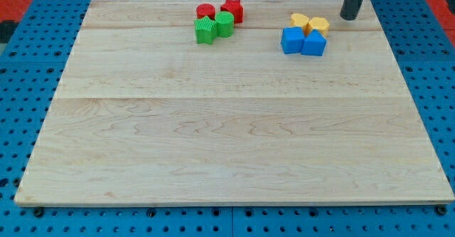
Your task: Move the yellow heart towards the center left
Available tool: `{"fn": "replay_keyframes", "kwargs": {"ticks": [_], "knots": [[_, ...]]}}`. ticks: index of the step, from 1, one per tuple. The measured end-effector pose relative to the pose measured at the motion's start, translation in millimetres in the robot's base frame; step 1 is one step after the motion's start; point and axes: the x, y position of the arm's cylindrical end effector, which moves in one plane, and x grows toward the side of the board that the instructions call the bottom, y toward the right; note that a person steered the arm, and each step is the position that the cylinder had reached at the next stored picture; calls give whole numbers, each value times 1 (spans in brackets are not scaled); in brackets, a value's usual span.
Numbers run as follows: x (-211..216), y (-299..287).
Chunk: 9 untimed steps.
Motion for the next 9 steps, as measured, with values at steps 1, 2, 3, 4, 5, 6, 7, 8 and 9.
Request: {"fn": "replay_keyframes", "kwargs": {"ticks": [1, 2, 3, 4, 5, 6, 7, 8, 9], "knots": [[-2, -21], [3, -38], [10, -48], [26, -66], [39, -92], [41, -146], [11, -139], [29, -192], [75, -256]]}}
